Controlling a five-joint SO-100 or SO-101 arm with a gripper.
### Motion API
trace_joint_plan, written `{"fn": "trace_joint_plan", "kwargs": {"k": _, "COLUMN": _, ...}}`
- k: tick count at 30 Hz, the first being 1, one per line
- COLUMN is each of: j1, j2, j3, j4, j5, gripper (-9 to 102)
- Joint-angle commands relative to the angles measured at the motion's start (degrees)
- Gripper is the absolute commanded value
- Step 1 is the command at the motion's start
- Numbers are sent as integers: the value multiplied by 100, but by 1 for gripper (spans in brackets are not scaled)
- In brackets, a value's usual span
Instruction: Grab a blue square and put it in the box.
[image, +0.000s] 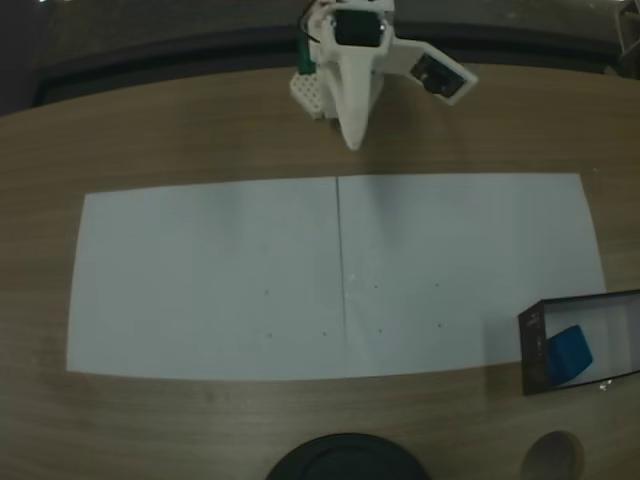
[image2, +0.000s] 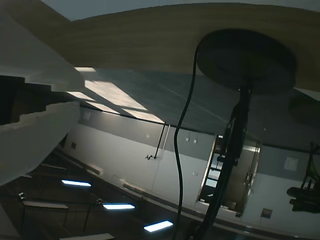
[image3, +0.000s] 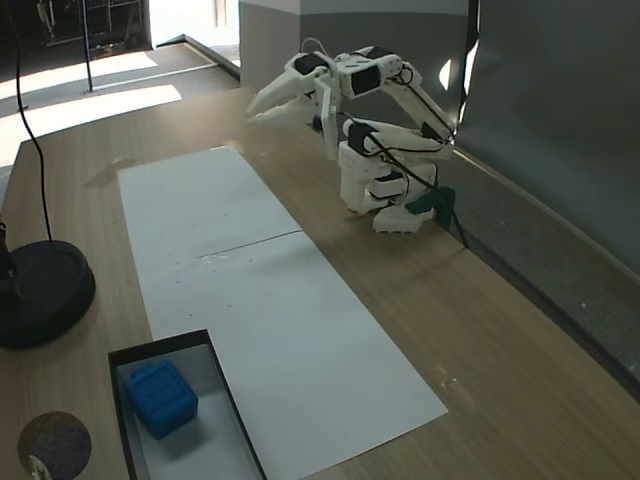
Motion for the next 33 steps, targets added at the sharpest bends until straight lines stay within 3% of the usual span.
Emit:
{"fn": "trace_joint_plan", "kwargs": {"k": 1, "j1": -26, "j2": 97, "j3": 606, "j4": -343, "j5": 44, "gripper": 0}}
{"fn": "trace_joint_plan", "kwargs": {"k": 5, "j1": -26, "j2": 97, "j3": 1494, "j4": -431, "j5": 123, "gripper": 0}}
{"fn": "trace_joint_plan", "kwargs": {"k": 11, "j1": -18, "j2": 97, "j3": 2145, "j4": -281, "j5": 1107, "gripper": 0}}
{"fn": "trace_joint_plan", "kwargs": {"k": 23, "j1": -26, "j2": 97, "j3": 1714, "j4": 1916, "j5": 958, "gripper": 0}}
{"fn": "trace_joint_plan", "kwargs": {"k": 33, "j1": -18, "j2": 97, "j3": 1705, "j4": 1916, "j5": 993, "gripper": 0}}
